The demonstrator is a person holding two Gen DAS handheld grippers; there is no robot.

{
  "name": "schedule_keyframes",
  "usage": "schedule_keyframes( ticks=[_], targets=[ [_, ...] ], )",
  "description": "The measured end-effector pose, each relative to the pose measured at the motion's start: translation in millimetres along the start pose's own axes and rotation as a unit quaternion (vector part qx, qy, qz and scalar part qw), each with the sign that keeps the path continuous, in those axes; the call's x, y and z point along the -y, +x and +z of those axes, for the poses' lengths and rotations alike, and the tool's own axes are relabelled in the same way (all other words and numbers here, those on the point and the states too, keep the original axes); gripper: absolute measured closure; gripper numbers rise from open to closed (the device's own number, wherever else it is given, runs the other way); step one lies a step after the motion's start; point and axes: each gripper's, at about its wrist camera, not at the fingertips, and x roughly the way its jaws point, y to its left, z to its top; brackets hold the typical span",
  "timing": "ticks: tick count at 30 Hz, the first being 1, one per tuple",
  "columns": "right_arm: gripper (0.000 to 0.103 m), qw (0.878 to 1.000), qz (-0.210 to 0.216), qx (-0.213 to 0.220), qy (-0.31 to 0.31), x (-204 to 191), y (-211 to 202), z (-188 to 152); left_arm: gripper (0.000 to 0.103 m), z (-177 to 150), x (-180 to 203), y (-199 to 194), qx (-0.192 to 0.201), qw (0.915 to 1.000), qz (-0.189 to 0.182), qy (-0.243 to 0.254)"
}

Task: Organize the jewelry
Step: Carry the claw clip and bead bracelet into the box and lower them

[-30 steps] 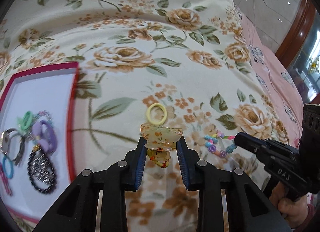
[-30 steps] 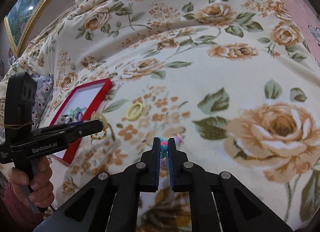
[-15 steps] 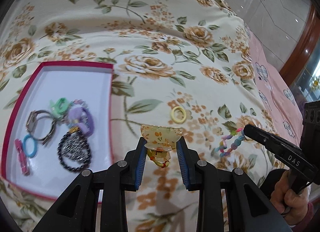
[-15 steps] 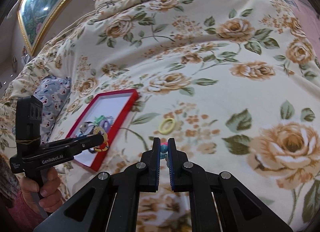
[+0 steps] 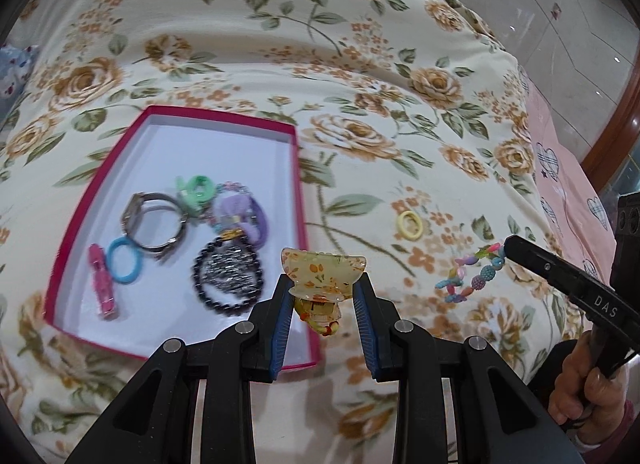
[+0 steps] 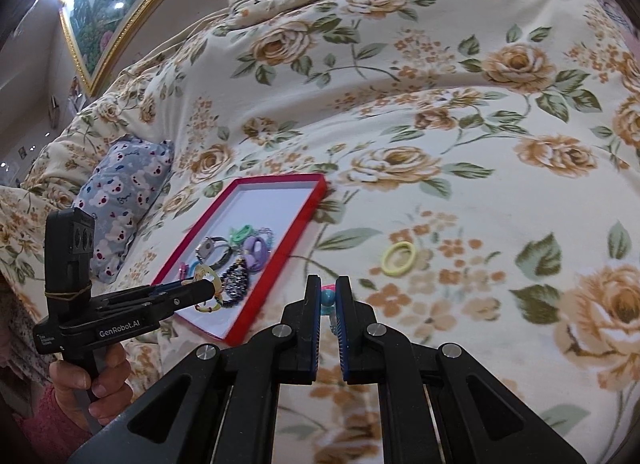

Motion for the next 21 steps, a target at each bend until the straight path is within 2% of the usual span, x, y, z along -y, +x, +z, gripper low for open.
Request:
schedule_keyframes(
  ticks=[21],
  targets=[
    [0.096,0.997,0.058,-0.021,-0.045,-57,37,12,0.074,-6,-61,-28,0.015,0.9972,0.051,-0.052]
  ],
)
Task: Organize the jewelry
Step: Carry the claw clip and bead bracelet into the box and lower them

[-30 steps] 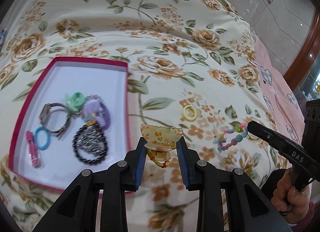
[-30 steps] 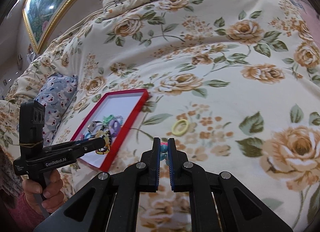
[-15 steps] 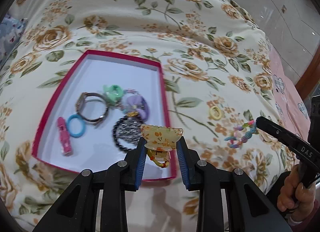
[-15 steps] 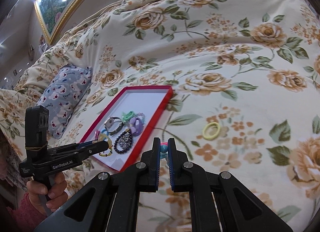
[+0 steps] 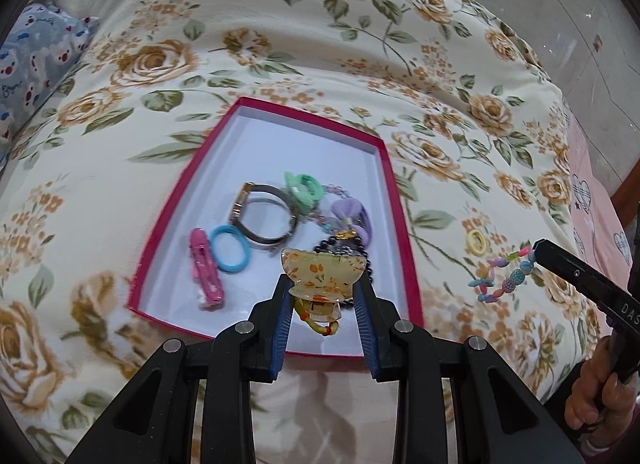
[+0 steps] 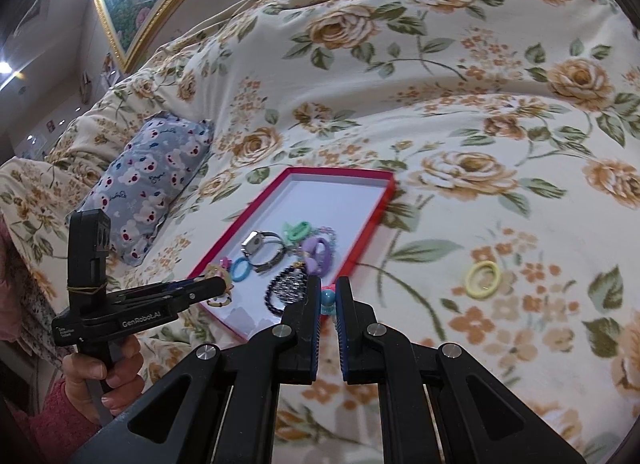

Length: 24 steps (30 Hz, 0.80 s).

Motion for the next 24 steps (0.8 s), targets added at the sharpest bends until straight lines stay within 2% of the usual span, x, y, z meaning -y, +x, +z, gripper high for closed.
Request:
schedule_keyframes(
  ticks=[11,17,24],
  targets=[
    [0.096,0.999,0.041,-0.017,-0.030,-36,34,9,0.074,5,-18,10,-0.010,0.9995,0.025,-0.014],
    [0.096,0.997,0.065,-0.034,-0.036,-53,60,10,0.074,8,-20,17,-0.016,0.9992,0.036,-0.006],
    [0.096,0.996,0.064,-0.055,-0.033,-53,88,4,0.074,13,-23,33,-0.031,0.9988,0.037,0.006]
  ],
)
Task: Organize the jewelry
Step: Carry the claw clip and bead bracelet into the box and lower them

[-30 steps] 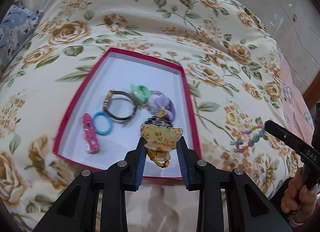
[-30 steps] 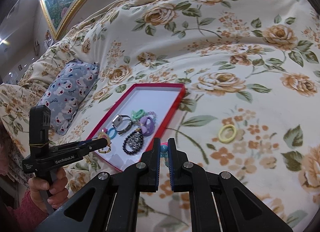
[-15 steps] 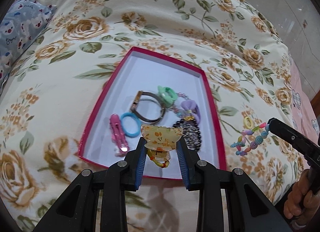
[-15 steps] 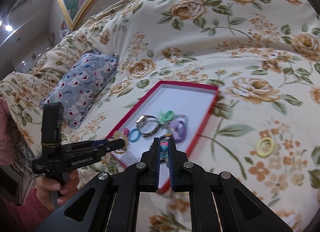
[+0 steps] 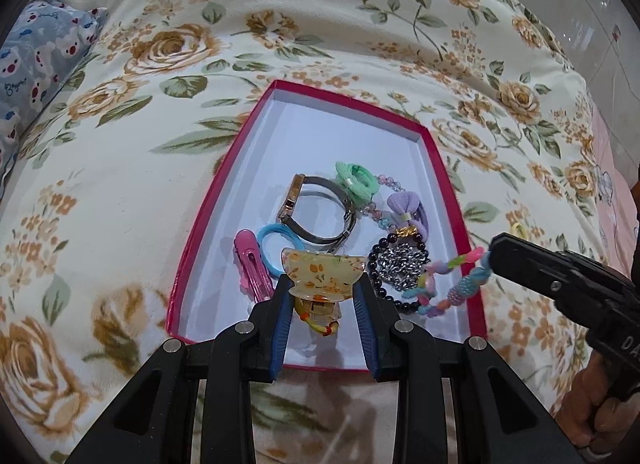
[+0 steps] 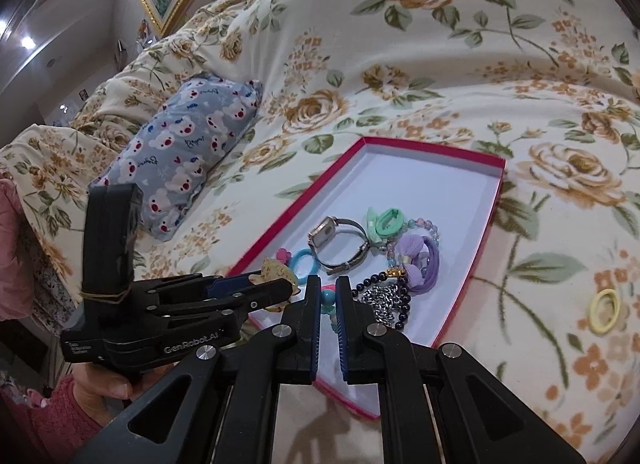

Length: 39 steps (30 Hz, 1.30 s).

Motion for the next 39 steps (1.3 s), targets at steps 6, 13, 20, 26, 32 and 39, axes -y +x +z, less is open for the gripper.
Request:
schedule_keyframes(
  ticks=[6,13,20,26,32,39],
  targets=[
    [0.096,0.999,-0.004,-0.019,0.028,21,15,-8,0.074,3,-1,17,-0.016,0.9998,0.010,0.000],
    [0.096,0.999,-0.014,-0.034,0.036,33,27,-12,0.074,3,1,25,-0.018,0.9995,0.022,0.009],
    [0.096,0.998,-0.031,-0.051,0.025,36,38,-14,0.076,3,5,33,-0.029,0.9988,0.033,0.019],
    [0.096,0.997,-0.037,-0.059,0.027,40,42,-15,0.075,4,6,34,-0.029,0.9988,0.034,0.020],
    [0.092,0.997,-0.033,-0.059,0.037,45,40,-16,0.075,3,4,34,-0.028,0.9989,0.033,0.016],
    [0.083,0.997,-0.023,-0.050,0.052,47,36,-15,0.074,3,5,32,-0.028,0.9988,0.039,0.013]
  ],
)
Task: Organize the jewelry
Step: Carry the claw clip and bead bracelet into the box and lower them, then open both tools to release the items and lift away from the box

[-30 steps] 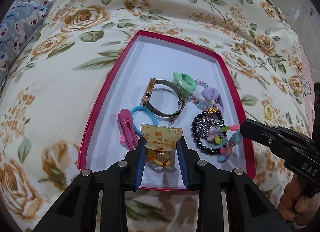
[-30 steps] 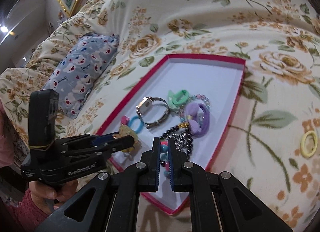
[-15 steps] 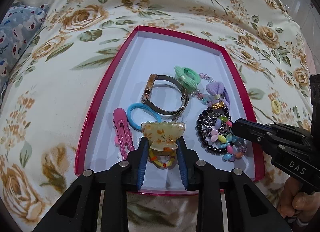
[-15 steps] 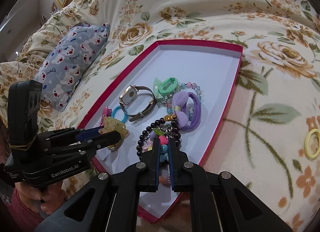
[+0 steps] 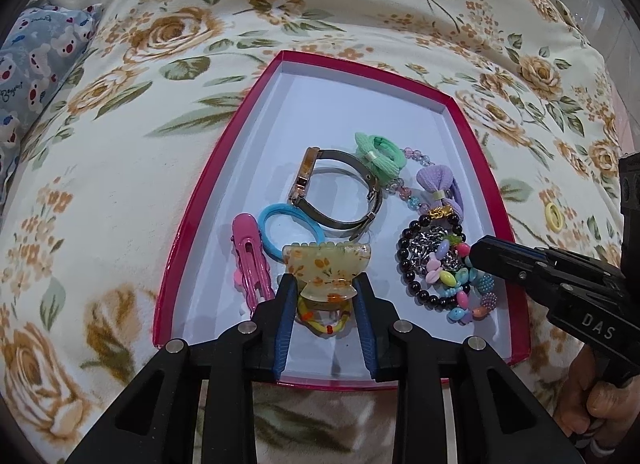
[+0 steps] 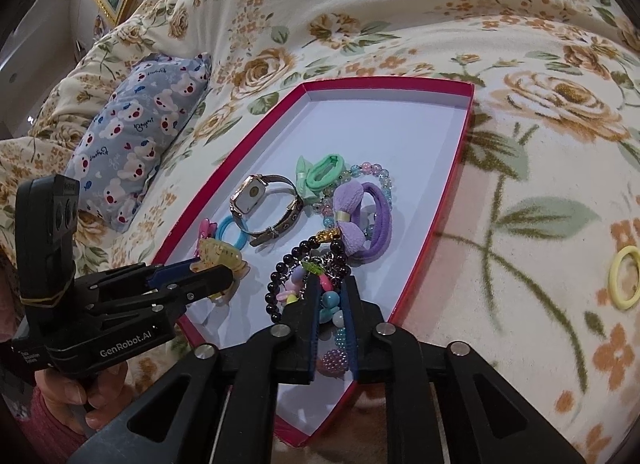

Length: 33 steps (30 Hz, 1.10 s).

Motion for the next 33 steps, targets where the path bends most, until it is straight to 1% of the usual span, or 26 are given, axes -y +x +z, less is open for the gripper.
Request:
schedule_keyframes(
  ticks=[1,2,4,10,15,22,25,29,33],
  targets=[
    [0.077,1.000,0.003,0.001,0.001,-1,-1,0,0.073,0,0,-1,0.001,1.0000,0.000,-0.002],
    [0.074,1.000,0.006,0.004,0.001,-2,-2,0,0.072,-1,-1,-1,0.001,1.0000,-0.001,-0.004],
    [0.070,1.000,0.003,0.007,-0.001,-4,-4,0,0.071,-1,-2,-2,0.001,1.0000,-0.002,-0.006],
    [0.070,1.000,0.000,0.013,0.006,-3,-8,1,0.065,-2,-2,-4,0.001,1.0000,-0.004,-0.007],
    [0.069,1.000,0.000,0.014,0.008,-2,-10,0,0.059,-2,-1,-5,0.003,1.0000,-0.003,-0.008],
    [0.069,1.000,0.002,0.011,0.007,-2,-10,0,0.056,-2,-1,-5,0.003,1.0000,-0.004,-0.008],
    [0.069,1.000,0.001,0.011,0.005,-4,-10,0,0.053,-3,-1,-7,0.003,0.9999,-0.007,-0.011],
    [0.068,1.000,-0.001,0.011,0.006,-5,-11,0,0.045,-3,-1,-11,0.007,0.9999,-0.006,-0.010],
    [0.062,1.000,-0.004,0.016,0.007,-5,-14,-1,0.039,-5,0,-16,0.010,0.9999,-0.003,-0.009]
  ],
)
